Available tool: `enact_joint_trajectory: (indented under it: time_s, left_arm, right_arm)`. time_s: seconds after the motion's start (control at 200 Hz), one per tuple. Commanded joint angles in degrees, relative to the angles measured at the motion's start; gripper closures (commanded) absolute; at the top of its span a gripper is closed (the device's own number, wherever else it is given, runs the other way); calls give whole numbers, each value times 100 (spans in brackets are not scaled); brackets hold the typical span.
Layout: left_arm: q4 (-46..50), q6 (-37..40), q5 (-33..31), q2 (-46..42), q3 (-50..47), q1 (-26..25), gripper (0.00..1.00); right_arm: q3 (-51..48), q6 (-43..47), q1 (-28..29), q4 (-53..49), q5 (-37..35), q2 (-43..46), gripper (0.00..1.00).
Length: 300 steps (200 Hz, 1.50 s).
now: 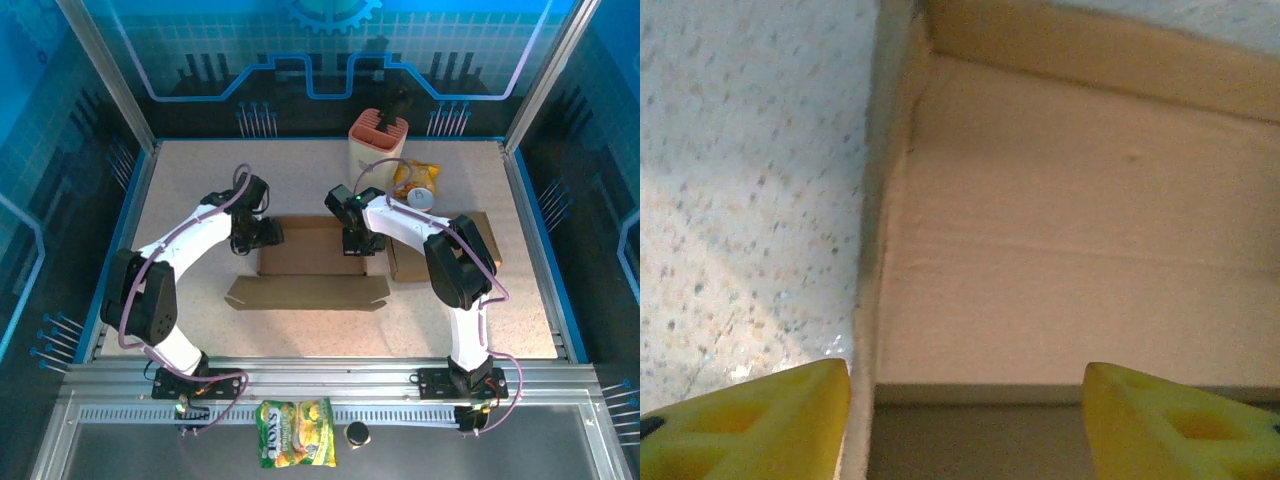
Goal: Fold the paper box
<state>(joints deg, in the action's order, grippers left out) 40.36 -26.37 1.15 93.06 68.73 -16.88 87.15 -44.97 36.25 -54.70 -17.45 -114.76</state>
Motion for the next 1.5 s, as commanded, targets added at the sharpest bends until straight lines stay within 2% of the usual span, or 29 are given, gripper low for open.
enact_joint_trajectory:
  time_s: [0.0,0.1,0.23,0.47,0.65,0.77,0.845,0.991,1.136,1.266,1.436,1.496]
  left_arm:
    - [280,-198,413,-120,253,160,26]
    - [438,-262,673,-30,519,285,26]
    - [493,-350,537,-209,775,374,26]
    - [641,-507,-1175,-1410,1035,586,28]
    - [676,-655,-1932,-2479,846,884,32]
    - [638,-816,-2318,-3180,568,907,35]
    - [713,-985,-2350,-3548,342,940,38]
    - [943,-1437,-1843,-4108,-385,1000,45]
    - [54,-2067,-184,-4446,-1728,1034,49]
    - [-1191,-2680,1094,-4122,-2791,1044,52]
    - [-2443,-3000,1775,-3435,-3405,1047,52]
    - [-2748,-3045,1924,-3164,-3462,1047,52]
  right_arm:
    - [96,-518,-48,-274,95,-103,100]
    - [92,-813,-56,-397,134,-116,100]
    - [104,-1304,-92,-553,282,-119,100]
    - [206,-2791,-170,-780,840,-3,100]
    - [654,-3945,-233,-1174,1474,-246,100]
    - [651,-4625,-138,-982,1607,-160,100]
    - [614,-5015,-87,-834,1706,-124,100]
    - [639,-5547,-2,-702,2004,-225,100]
    - [645,-6175,190,-733,2290,-315,100]
    - [628,-6669,417,-704,2629,-404,100]
    - [828,-6825,703,-716,2914,-642,100]
    - [770,-6876,781,-582,2994,-644,94]
